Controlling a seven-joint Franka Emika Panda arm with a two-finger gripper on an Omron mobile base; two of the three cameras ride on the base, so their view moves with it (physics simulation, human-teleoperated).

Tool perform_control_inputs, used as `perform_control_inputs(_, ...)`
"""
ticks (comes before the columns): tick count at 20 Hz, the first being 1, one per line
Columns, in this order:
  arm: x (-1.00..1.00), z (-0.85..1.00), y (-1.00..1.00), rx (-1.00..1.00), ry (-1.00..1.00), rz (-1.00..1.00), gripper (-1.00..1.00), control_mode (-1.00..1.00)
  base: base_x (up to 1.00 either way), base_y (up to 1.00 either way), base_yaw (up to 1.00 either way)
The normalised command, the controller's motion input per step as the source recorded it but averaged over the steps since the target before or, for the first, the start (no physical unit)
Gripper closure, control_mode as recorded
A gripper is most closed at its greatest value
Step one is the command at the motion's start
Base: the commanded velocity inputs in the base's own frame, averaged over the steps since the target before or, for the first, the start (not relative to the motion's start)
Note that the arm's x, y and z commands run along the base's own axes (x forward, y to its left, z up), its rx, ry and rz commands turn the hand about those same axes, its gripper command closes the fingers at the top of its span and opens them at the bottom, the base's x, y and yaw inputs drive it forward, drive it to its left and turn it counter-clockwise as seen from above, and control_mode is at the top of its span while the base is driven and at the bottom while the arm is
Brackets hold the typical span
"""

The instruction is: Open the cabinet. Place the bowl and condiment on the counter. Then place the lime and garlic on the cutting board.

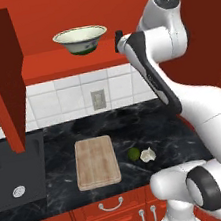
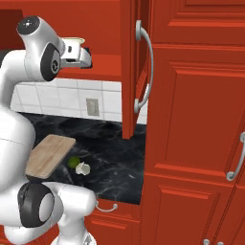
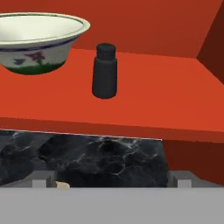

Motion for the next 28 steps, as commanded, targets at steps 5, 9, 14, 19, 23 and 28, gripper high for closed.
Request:
perform_control_inputs(5,0.56,0.0,0.0,0.0,0.0,0.0,-1.0,-1.0,0.0,0.0,0.0)
perform_control_inputs(9,0.51,0.0,0.01,0.0,0.0,0.0,-1.0,-1.0,0.0,0.0,0.0)
perform_control_inputs(14,0.45,0.0,0.11,0.0,0.0,0.0,-1.0,-1.0,0.0,0.0,0.0)
perform_control_inputs(19,0.31,0.0,0.04,0.0,-0.01,0.0,-1.0,-1.0,0.0,0.0,0.0)
perform_control_inputs(23,0.39,-0.02,0.0,0.0,-0.01,0.0,-1.0,-1.0,0.0,0.0,0.0)
perform_control_inputs(28,0.38,-0.11,0.0,0.0,-0.02,0.0,-1.0,-1.0,0.0,0.0,0.0)
